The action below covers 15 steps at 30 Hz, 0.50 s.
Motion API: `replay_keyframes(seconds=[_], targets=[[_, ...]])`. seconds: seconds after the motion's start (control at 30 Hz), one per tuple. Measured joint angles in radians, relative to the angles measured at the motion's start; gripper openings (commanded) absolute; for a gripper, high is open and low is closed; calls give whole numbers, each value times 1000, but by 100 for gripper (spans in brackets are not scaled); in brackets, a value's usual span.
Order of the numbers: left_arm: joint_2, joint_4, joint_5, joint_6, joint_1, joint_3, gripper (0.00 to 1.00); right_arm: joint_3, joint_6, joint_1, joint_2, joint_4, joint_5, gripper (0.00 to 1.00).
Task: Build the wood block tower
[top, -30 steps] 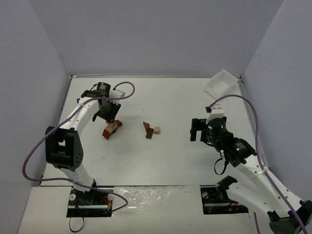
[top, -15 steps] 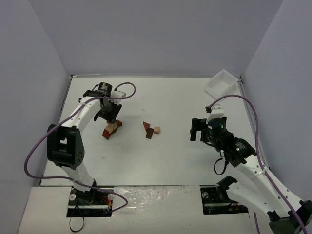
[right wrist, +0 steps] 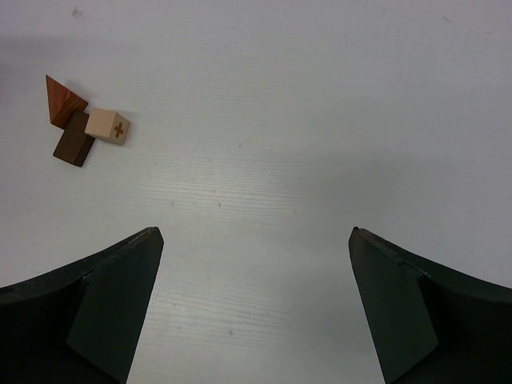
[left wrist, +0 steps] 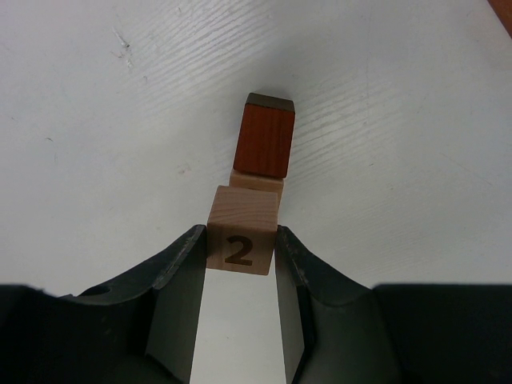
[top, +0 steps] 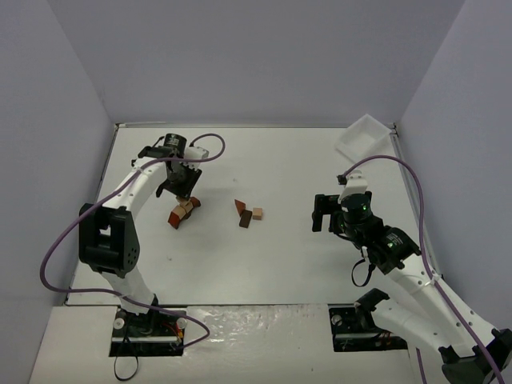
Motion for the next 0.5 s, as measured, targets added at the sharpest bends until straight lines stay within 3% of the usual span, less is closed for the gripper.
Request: replay_keyframes(seconds=[0.5], targets=[[15, 0, -18, 1, -12, 0, 0, 0, 0, 0, 0, 0, 0, 100]])
